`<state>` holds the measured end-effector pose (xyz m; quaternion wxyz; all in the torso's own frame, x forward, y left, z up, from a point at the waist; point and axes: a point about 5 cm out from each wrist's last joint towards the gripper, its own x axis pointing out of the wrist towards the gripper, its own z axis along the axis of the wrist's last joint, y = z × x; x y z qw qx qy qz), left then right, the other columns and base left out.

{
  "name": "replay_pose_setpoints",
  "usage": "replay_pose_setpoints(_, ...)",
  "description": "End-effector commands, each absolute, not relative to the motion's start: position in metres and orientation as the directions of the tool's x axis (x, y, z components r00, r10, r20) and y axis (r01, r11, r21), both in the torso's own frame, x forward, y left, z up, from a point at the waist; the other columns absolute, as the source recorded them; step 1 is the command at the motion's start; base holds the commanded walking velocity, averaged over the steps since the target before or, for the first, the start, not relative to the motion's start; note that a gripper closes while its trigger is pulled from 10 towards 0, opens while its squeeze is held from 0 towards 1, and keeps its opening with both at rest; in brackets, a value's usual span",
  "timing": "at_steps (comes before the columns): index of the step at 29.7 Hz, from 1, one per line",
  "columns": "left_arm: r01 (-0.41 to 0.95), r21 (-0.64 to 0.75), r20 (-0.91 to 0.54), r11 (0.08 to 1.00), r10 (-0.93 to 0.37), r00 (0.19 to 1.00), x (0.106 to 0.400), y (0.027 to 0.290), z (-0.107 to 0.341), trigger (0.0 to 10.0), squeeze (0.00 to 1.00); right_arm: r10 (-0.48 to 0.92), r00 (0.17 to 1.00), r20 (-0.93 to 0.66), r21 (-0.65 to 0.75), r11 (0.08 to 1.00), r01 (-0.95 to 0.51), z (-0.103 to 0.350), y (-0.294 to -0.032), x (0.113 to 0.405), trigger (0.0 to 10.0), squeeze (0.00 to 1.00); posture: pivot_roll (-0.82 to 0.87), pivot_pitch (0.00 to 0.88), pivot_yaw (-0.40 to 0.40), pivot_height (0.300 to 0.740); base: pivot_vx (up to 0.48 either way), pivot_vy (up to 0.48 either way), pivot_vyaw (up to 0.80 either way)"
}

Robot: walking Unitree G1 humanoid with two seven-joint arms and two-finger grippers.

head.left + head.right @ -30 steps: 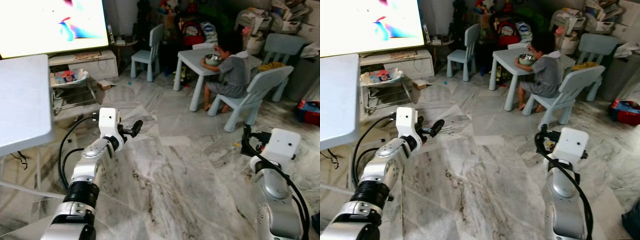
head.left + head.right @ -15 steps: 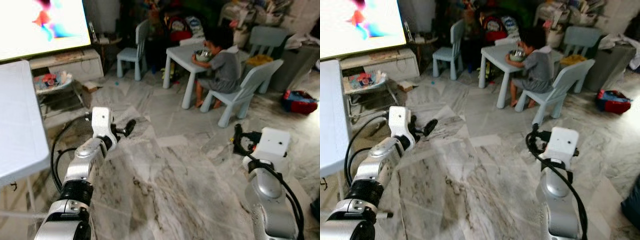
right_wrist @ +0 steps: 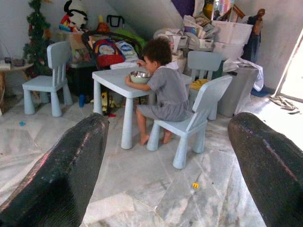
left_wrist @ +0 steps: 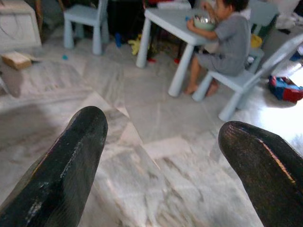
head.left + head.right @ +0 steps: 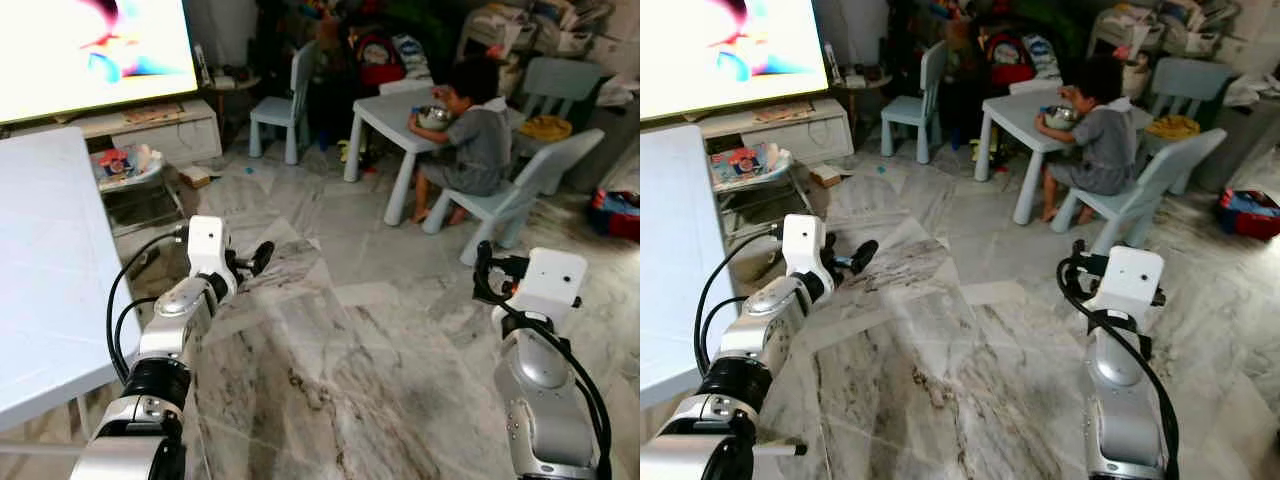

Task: Hang keys on a hook

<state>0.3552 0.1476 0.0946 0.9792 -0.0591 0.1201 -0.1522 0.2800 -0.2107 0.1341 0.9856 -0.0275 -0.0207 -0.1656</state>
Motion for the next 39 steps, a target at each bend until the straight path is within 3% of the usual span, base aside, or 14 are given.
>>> replay_pose_setpoints(1, 0.300, -0.128, -0.227, 0.945, -0.322, 0.919, 0.357, 0.142, 0.094, 10.0, 0.00, -0.348, 0.937, 0.039, -0.061, 0.935, 0.349, 0.130, -0.219, 0.280, 10.0, 0.00, 0.08, 0.000, -0.048, 0.740, 0.000, 0.000, 0.00)
replay_pose_setpoints(9, 0.272, -0.073, -0.338, 0.960, -0.280, 0.898, 0.354, 0.149, 0.072, 10.0, 0.00, -0.377, 0.925, -0.040, -0.107, 0.922, 0.371, 0.101, -0.242, 0.288, 10.0, 0.00, 0.07, 0.000, -0.053, 0.740, 0.000, 0.000, 0.00)
replay_pose_setpoints(17, 0.176, -0.059, -0.463, 0.983, -0.183, 0.867, 0.339, 0.173, 0.044, 10.0, 0.00, -0.415, 0.871, -0.263, -0.109, 0.910, 0.400, 0.039, -0.264, 0.274, 10.0, 0.00, 0.06, 0.000, -0.054, 0.740, 0.000, 0.000, 0.00)
replay_pose_setpoints(22, 0.173, 0.032, -0.535, 0.984, -0.130, 0.835, 0.330, 0.187, 0.032, 10.0, 0.00, -0.392, 0.851, -0.350, -0.115, 0.919, 0.376, 0.017, -0.267, 0.266, 10.0, 0.00, 0.06, 0.000, -0.055, 0.740, 0.000, 0.000, 0.00)
replay_pose_setpoints(28, 0.221, -0.019, -0.670, 0.975, -0.177, 0.721, 0.297, 0.184, -0.005, 10.0, 0.00, -0.345, 0.811, -0.473, -0.088, 0.934, 0.346, -0.009, -0.265, 0.253, 10.0, 0.00, 0.05, 0.000, -0.056, 0.740, 0.000, 0.000, 0.00)
replay_pose_setpoints(39, 0.222, -0.058, -0.749, 0.973, -0.190, 0.635, 0.268, 0.172, -0.033, 10.0, 0.00, -0.281, 0.714, -0.641, -0.132, 0.957, 0.258, -0.047, -0.245, 0.222, 10.0, 0.00, 0.04, 0.000, -0.072, 0.740, 0.000, 0.000, 0.00)
